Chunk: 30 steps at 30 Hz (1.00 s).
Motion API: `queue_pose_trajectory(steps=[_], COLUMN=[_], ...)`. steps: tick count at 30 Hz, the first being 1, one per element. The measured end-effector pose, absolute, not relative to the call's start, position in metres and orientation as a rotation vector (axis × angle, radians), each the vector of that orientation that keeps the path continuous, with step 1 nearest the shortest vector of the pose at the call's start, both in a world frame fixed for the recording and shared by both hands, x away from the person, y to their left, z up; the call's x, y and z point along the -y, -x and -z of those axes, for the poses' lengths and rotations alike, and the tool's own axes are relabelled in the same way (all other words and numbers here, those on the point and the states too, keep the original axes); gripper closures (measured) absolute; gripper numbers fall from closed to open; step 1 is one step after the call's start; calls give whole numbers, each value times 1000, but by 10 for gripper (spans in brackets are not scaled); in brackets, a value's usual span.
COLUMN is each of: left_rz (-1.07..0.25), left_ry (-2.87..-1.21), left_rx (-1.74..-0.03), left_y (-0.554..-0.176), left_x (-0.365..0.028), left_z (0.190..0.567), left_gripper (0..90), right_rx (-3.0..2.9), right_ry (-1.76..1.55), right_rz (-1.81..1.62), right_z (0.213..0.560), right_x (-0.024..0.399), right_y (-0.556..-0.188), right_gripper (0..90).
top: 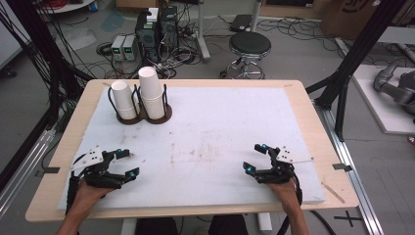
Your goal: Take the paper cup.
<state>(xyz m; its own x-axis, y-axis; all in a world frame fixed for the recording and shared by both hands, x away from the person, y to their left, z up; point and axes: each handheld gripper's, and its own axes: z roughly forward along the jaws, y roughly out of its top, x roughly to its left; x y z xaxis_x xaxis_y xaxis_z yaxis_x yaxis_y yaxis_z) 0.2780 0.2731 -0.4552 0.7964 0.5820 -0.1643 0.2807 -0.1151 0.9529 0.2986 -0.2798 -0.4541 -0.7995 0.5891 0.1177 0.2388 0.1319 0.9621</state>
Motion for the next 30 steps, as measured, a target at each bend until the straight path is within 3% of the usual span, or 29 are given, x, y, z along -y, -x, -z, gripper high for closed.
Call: queue_pose_trajectory(steps=[13,30], left_rz=[-307,-434], left_ry=[-1716,-1705], left_rx=[-684,-665], left_y=[-278,-303], left_x=[-274,-285], left_z=[450,365], left_gripper=[135,135], right_rx=[-2149,-2164], right_ry=[-796,-793], right_rz=[-1691,-1682], right_z=[454,453], right_x=[278,277], right_y=[-299,-300], right_gripper=[149,149])
